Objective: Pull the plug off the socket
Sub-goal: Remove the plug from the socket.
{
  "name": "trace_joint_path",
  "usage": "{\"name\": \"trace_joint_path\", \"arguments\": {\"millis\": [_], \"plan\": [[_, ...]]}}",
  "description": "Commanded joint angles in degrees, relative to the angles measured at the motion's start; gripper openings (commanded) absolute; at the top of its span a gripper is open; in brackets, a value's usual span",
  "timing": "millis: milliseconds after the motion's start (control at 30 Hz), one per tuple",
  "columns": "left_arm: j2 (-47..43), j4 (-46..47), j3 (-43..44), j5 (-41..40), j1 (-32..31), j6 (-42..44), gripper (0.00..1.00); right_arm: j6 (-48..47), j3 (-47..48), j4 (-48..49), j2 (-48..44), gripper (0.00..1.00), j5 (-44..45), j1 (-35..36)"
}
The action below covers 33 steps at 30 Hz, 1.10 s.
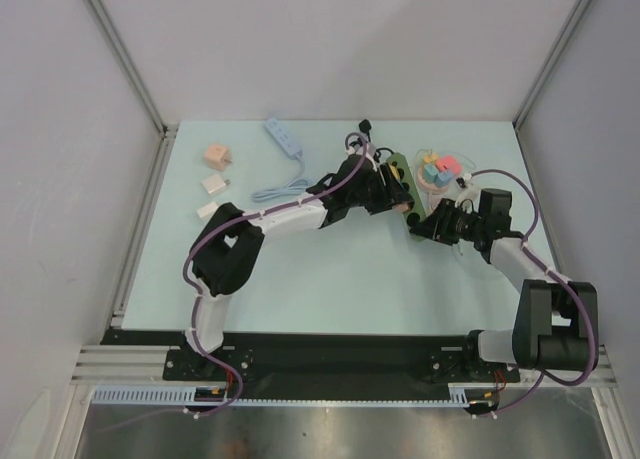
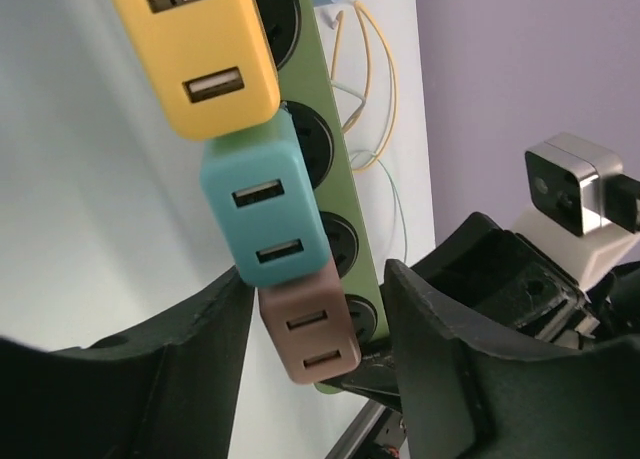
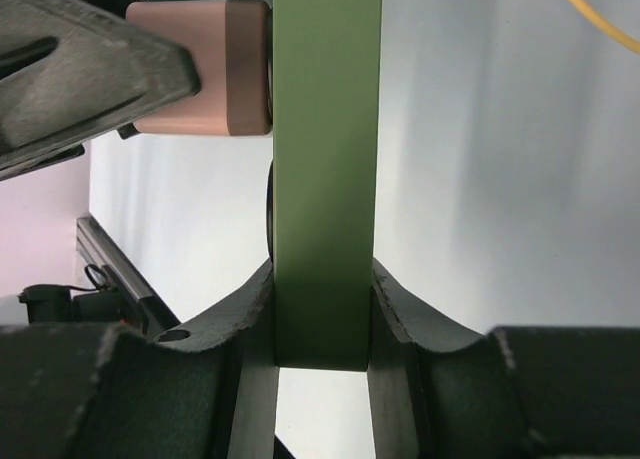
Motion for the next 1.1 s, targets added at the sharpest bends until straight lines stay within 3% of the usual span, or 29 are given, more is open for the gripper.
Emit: {"name": "trace_joint_path", "arguments": {"millis": [0,100,200,267,400,433,533,700,1067], "plan": [[1.1,-0.8,3.9,-1.0,-0.7,-0.7,0.58,-2.5,0.9,6.2,-4.1,0.0,0.9,1.2],[1.4,-0.1,4.2,-1.1,-0.9,-0.7,0.46,-2.1,0.8,6.2,-5.3,0.0,3.1,1.5],[1.6,0.3,4.8,-0.9,-0.8,0.2,0.27,-1.6,0.7,6.3,-5.4,0.0,3.7,1.6],[1.6,0.6,5.3,-0.4,-0.9,1.3,0.01,-1.5,0.6,6.5,-5.2,0.0,3.0,1.6],[-0.1,0.8,5.2,-0.7,-0.9,9.6,0.0,-2.9,0.9,6.8,-4.1,0.0,-0.8,1.4],[-1.4,1.2,4.1,-1.0,-0.9,12.7,0.0,-3.2,1.2,6.7,-3.5,0.21,-2.8,1.0],[-3.5,2.8,1.6,-1.1,-0.9,15.7,0.0,-3.3,1.1,7.3,-2.6,0.53,-4.8,0.6],[-6.1,8.3,-4.0,1.1,-1.0,18.2,0.0,-3.0,1.2,8.1,-0.7,0.73,-7.4,0.8],[-7.1,14.2,-5.8,1.7,-1.9,17.9,0.0,-1.1,2.5,7.1,4.8,0.75,-10.0,-0.1]]}}
